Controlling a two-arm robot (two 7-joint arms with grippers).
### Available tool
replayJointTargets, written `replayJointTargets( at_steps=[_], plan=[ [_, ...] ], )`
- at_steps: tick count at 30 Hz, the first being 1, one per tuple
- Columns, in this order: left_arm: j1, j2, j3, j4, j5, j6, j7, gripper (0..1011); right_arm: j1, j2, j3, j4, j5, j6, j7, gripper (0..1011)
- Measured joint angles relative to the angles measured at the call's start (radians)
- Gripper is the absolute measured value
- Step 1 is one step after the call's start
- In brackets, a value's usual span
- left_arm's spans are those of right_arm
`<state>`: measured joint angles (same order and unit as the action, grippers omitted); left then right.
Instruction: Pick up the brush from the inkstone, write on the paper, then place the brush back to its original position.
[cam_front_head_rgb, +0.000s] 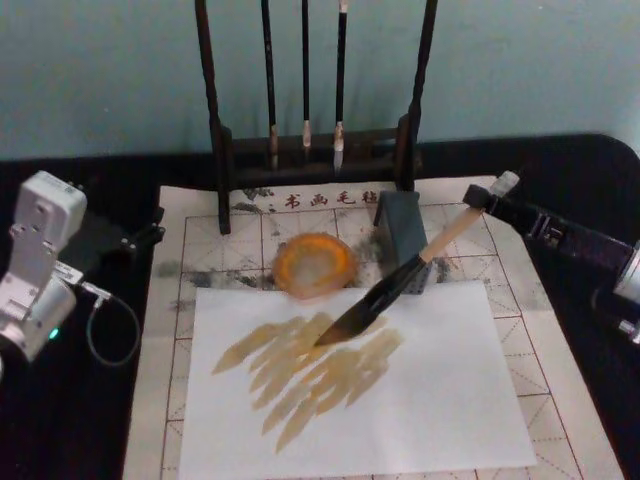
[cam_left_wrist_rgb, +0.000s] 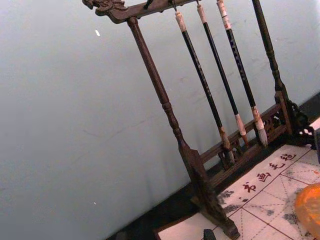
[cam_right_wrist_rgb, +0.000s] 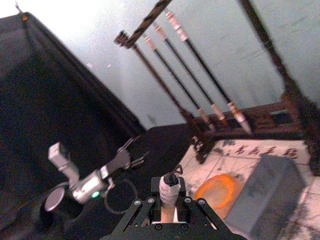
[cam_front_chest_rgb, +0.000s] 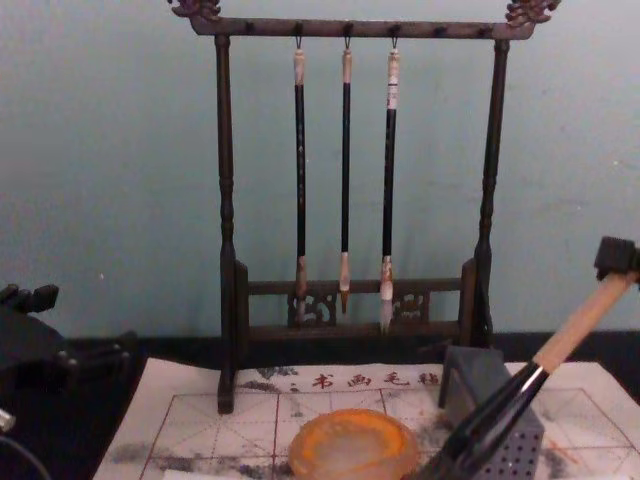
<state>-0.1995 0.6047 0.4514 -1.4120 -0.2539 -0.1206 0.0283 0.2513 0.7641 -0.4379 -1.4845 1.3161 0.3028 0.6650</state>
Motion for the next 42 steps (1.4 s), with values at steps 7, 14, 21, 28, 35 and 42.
replayJointTargets(
  at_steps=[7, 14, 21, 28, 35, 42],
  plan=[
    [0.000, 0.000, 0.000, 0.000, 0.000, 0.000, 0.000, 1001, 0.016, 0.036, -0.042, -0.014, -0.028, 0.009, 0.048, 182],
    [0.000, 0.000, 0.000, 0.000, 0.000, 0.000, 0.000, 1001, 0.027, 0.065, -0.075, -0.027, -0.053, 0.013, 0.060, 181],
    [0.000, 0.000, 0.000, 0.000, 0.000, 0.000, 0.000, 1001, 0.044, 0.078, -0.110, -0.027, -0.073, 0.018, 0.069, 181],
    [0.000, 0.000, 0.000, 0.000, 0.000, 0.000, 0.000, 1001, 0.063, 0.077, -0.139, -0.008, -0.073, 0.018, 0.087, 181],
    [0.000, 0.000, 0.000, 0.000, 0.000, 0.000, 0.000, 1001, 0.081, 0.077, -0.164, 0.006, -0.073, 0.018, 0.100, 182],
    [0.000, 0.000, 0.000, 0.000, 0.000, 0.000, 0.000, 1001, 0.096, 0.076, -0.187, 0.014, -0.080, 0.019, 0.107, 181]
  ],
)
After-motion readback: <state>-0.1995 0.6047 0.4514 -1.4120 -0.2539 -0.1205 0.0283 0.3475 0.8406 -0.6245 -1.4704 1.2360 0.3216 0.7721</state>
